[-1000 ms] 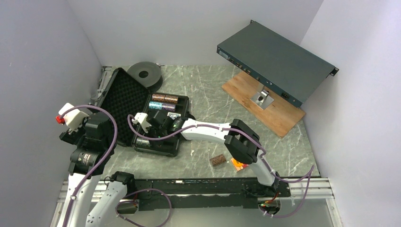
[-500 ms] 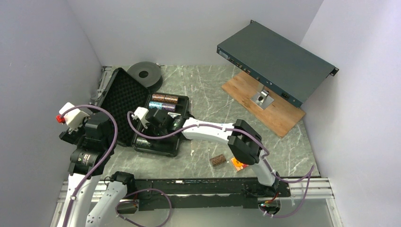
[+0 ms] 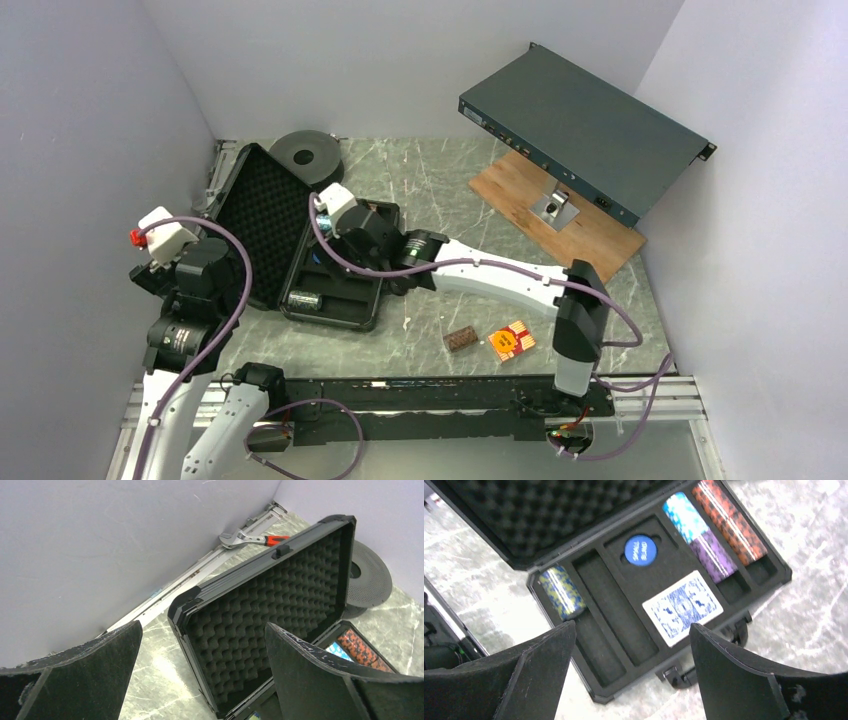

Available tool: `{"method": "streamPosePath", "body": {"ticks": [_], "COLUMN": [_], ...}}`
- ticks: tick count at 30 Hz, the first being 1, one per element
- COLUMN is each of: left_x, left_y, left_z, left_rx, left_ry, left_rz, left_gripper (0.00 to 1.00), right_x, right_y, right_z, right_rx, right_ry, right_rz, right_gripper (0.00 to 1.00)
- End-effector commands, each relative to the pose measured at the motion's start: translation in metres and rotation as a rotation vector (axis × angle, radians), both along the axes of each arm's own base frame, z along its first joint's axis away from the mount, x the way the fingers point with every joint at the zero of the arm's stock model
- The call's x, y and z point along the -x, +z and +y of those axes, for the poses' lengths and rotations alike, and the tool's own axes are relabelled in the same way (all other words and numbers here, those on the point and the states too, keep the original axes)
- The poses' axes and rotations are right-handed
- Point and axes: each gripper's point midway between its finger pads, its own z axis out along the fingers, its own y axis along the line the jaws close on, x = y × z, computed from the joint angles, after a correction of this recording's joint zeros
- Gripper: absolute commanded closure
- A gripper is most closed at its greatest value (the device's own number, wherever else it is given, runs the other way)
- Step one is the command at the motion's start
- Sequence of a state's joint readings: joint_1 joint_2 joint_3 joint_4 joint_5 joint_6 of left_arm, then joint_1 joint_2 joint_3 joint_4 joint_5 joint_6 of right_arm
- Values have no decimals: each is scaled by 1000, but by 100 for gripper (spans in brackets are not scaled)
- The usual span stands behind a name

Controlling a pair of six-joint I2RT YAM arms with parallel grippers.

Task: Pack up texas hold em set

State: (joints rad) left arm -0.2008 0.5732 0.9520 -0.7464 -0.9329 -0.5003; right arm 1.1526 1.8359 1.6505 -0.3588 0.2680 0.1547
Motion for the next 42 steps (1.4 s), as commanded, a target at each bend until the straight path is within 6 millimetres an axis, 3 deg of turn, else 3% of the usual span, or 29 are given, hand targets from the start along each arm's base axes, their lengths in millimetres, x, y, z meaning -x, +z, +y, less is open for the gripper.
{"method": "streamPosePath", "body": {"ticks": [1,9,14,18,22,27,33,42], "left_x": [-9,-24,-25,-24,-24,-22,-23,-25], "left_y": [11,11,12,14,14,16,16,15], "left_z": [-13,-40,-45,-46,-47,-51,-55,-57], "left_rx": [-26,-57,-64,-64,-68,-77,-81,-86], "left_ry": [-121,-322,-363,-374,-379,-403,-428,-440], "left_rz": [-8,17,11,0,-5,-19,-22,-17], "left_gripper": [0,0,0,0,0,0,0,0], "right_x": [5,12,17,33,55,75,84,100], "right_y": [-10,-46,-73,-99,-119,-143,-144,-156], "right_z": [-43,-113,-176,-207,-222,-236,-249,-240], "right_rx": [40,21,67,56,79,216,313,352], "right_ry": [-120,-327,-574,-674,-704,-553,-408,-320], "right_rz": [57,267,425,576,706,673,571,602], "right_gripper": [13,1,0,0,0,3,0,0]}}
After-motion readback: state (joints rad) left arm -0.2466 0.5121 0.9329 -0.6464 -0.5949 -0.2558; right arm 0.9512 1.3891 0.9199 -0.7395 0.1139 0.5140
